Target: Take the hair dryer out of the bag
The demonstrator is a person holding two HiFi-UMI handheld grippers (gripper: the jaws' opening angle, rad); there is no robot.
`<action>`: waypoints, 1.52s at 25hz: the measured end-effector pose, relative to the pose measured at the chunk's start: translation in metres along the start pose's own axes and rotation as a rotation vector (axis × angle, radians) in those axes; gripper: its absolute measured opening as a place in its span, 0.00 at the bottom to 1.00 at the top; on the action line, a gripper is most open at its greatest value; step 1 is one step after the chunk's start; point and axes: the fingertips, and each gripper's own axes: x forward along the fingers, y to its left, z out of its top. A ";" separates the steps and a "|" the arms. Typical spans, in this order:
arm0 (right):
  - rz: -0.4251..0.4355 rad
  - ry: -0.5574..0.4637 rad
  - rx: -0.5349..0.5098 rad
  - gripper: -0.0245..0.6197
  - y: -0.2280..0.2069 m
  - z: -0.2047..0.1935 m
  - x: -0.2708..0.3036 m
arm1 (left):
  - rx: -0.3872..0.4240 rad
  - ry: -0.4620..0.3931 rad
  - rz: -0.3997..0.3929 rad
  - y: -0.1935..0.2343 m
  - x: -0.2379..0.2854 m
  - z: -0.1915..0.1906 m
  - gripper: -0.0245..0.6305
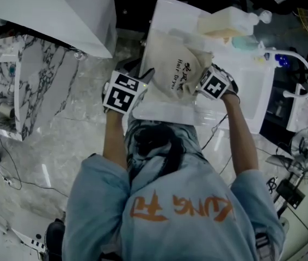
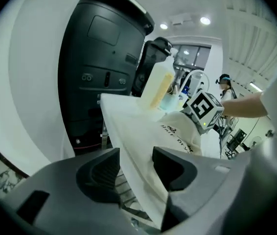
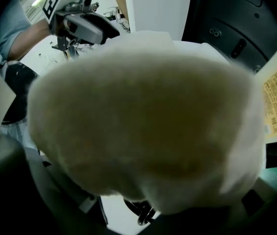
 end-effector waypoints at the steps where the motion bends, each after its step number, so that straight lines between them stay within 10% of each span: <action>1: -0.007 0.000 0.002 0.61 -0.001 0.002 0.000 | -0.013 0.022 0.001 0.002 0.003 -0.004 0.35; 14: -0.040 0.080 -0.168 0.62 0.008 0.002 0.008 | 0.208 0.170 0.154 0.002 0.019 -0.014 0.20; 18: -0.058 0.022 -0.122 0.59 0.008 0.006 0.007 | 0.234 0.145 0.130 -0.005 0.017 -0.008 0.05; 38: -0.045 -0.241 0.188 0.48 0.024 -0.052 -0.058 | 0.207 0.085 0.167 0.013 0.010 -0.002 0.05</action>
